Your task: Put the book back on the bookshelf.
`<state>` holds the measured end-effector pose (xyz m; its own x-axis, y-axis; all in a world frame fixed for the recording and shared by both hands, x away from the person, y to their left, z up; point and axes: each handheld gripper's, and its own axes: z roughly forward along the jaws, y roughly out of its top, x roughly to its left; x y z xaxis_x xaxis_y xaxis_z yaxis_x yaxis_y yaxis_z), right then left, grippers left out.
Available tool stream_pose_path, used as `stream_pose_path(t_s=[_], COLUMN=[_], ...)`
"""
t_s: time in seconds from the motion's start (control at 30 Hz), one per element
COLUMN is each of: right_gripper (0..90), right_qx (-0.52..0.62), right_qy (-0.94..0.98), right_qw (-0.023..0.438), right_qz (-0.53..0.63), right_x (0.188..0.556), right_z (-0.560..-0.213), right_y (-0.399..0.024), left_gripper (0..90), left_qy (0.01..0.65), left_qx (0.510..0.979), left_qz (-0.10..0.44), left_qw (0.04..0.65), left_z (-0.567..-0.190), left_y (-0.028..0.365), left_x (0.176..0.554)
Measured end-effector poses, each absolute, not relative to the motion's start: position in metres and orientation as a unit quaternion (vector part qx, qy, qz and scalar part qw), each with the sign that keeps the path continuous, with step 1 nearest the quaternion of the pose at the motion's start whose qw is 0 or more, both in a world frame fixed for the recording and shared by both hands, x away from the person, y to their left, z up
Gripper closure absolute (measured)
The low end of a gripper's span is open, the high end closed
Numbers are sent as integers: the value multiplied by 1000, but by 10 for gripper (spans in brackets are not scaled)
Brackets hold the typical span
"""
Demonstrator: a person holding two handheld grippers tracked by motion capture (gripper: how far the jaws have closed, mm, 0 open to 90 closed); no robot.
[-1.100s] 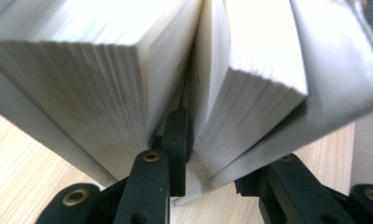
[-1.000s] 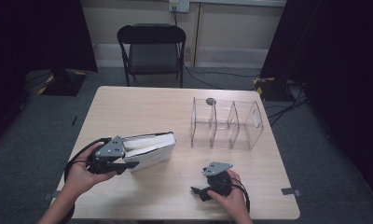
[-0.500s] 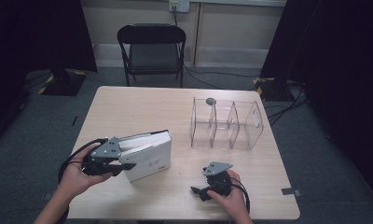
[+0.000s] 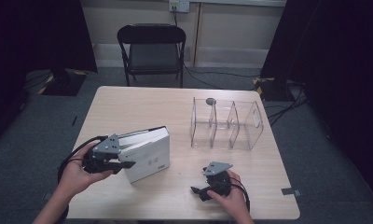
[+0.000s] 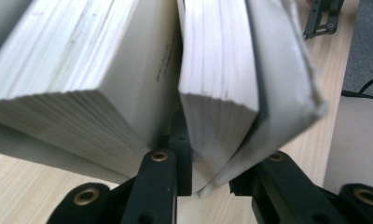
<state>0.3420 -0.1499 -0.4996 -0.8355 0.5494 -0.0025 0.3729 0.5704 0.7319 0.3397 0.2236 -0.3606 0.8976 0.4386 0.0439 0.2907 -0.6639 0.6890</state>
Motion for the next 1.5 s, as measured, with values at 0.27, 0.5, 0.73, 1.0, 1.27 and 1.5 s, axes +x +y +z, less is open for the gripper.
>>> stream_pose_path(t_s=[0.27,0.5,0.73,1.0,1.27,1.5], right_gripper=[129,125,130,157,168,173], right_qx=[262,264,265,255,231,204], right_qy=[879,878,882,894,902,913], right_qw=[116,115,110,99,87,78], right_qz=[382,381,374,356,354,344], right_x=[342,342,343,345,349,353], right_z=[-500,-500,-498,-493,-487,-478], right_y=[-150,-149,-149,-144,-137,-130], left_gripper=[754,750,696,600,554,517], left_qy=[216,220,217,221,228,232], left_qx=[904,907,912,910,906,906], left_qz=[101,103,100,100,104,101], left_qw=[355,343,333,336,341,338], left_z=[-360,-358,-357,-361,-360,-362], left_y=[223,221,219,221,224,228], left_x=[340,340,338,337,335,334])
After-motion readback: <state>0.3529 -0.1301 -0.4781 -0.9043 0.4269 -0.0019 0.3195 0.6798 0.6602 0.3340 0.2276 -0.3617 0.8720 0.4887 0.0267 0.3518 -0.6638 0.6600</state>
